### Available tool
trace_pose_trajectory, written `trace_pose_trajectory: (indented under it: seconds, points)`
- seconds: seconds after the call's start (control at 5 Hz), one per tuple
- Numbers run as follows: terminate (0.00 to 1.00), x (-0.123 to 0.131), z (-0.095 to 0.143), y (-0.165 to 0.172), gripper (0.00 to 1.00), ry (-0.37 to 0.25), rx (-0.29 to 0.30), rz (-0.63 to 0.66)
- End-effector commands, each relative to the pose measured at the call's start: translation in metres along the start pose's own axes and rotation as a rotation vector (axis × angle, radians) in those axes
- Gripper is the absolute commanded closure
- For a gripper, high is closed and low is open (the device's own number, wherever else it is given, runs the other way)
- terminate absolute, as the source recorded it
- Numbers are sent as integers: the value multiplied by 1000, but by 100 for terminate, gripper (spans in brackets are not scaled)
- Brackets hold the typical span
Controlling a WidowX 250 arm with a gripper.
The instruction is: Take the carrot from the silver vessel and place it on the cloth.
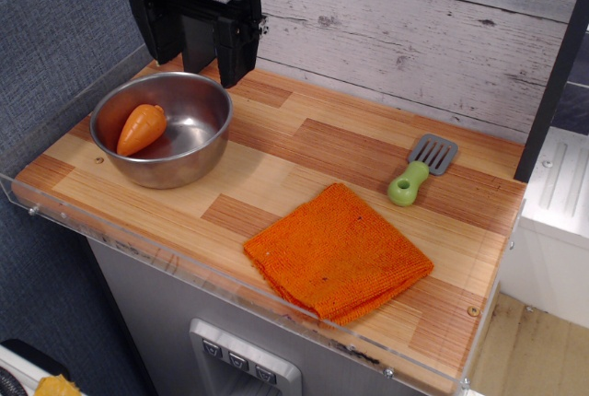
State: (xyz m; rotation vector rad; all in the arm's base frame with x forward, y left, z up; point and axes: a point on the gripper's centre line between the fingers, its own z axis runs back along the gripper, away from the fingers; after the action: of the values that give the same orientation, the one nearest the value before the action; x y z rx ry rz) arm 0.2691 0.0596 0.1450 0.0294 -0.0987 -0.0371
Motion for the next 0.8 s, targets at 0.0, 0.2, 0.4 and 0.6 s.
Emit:
trace_pose_trajectory:
  seconds: [0.0, 0.2, 0.4, 0.6]
  points:
    - [0, 0, 0, 0, 0, 0, 0, 0]
    - [0, -4, -10, 42, 0, 8, -19, 77]
    - [0, -11, -32, 86, 0, 32, -8, 158]
    - [0, -14, -55, 113, 0, 61, 23, 203]
